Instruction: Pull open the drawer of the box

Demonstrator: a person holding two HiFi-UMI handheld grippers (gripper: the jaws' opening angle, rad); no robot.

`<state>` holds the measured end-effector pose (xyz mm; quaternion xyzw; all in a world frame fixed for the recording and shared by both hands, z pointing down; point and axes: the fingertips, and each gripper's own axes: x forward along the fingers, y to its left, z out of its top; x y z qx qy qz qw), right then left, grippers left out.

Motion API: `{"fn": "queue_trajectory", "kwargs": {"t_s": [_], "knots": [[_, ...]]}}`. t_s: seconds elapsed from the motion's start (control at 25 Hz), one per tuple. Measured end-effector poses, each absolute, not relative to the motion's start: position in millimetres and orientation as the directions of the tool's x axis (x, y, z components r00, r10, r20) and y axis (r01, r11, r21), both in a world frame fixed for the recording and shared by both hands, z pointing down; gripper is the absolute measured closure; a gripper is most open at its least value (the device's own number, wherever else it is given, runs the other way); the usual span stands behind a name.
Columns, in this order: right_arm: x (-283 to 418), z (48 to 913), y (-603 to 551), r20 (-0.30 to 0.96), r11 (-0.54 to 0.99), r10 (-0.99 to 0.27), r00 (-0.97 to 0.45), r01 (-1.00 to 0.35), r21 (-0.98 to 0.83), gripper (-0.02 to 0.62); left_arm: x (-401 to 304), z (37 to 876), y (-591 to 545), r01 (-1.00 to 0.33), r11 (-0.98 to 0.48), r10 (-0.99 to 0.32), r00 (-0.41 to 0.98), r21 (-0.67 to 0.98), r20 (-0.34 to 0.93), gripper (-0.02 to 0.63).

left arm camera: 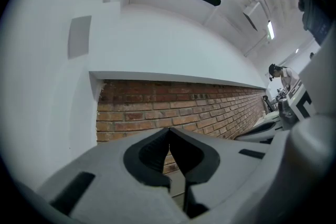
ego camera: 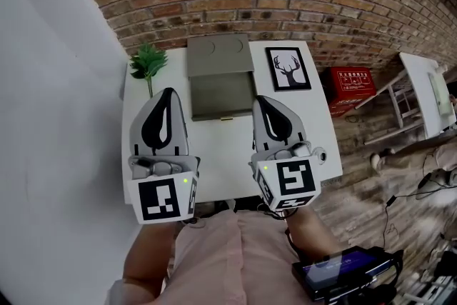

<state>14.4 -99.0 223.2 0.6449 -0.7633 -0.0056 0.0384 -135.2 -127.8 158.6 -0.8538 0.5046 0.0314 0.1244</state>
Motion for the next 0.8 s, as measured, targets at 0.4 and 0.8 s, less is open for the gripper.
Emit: {"fn": "queue_trajectory", "kwargs": {"t_s": [0.4, 0.8], "knots": [[18.7, 224.0, -93.2, 0.045, 0.163, -0.986, -0.161, -0.985, 0.055, 0.592, -129.6, 162.8, -121.2, -0.867, -0.465, -0.852, 0.493, -0.179, -0.178, 0.597], [22.7, 226.8, -88.5, 0.042, 0.158, -0.987, -0.156, -0.986, 0.046, 0.592, -125.7, 165.1, -114.5, -0.865, -0.464, -0.851, 0.495, -0.189, -0.174, 0.597]]}}
